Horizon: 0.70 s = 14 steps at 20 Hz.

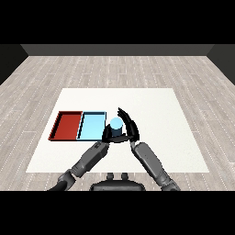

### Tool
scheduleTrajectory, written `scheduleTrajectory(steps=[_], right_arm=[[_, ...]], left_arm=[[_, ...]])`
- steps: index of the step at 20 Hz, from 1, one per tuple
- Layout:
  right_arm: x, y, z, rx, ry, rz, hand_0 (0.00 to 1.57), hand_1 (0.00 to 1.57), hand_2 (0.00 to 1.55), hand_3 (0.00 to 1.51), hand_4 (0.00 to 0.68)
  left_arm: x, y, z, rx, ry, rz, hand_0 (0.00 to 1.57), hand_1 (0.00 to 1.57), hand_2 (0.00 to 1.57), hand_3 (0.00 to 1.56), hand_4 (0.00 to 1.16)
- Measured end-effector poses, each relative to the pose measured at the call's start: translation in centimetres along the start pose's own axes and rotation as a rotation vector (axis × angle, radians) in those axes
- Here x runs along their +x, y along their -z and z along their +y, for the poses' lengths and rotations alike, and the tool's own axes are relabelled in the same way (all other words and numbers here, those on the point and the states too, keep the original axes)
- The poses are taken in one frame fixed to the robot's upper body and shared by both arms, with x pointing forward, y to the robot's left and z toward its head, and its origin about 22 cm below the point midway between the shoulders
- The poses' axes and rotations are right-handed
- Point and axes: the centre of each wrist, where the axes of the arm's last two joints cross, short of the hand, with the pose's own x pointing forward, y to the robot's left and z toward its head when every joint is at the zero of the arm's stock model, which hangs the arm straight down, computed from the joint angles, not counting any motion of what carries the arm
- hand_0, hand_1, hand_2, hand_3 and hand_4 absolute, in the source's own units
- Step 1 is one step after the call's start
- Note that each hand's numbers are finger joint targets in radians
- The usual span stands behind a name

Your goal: Pick the blue can and put it in the blue box

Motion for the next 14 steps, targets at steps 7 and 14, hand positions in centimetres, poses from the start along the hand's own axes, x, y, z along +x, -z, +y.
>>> scheduleTrajectory(steps=[7,14], right_arm=[[1.1,-0.5,-3.8,-0.076,0.072,-0.075,0.00,0.00,0.00,0.00,0.000],[1.6,-2.9,-9.1,-0.232,0.151,-0.129,0.00,0.00,0.00,0.00,0.000]], left_arm=[[0.7,1.3,2.0,0.037,0.052,-0.008,1.57,1.57,1.57,1.53,1.15],[2.7,3.7,6.0,0.096,0.193,-0.034,1.57,1.57,1.57,1.53,1.15]])
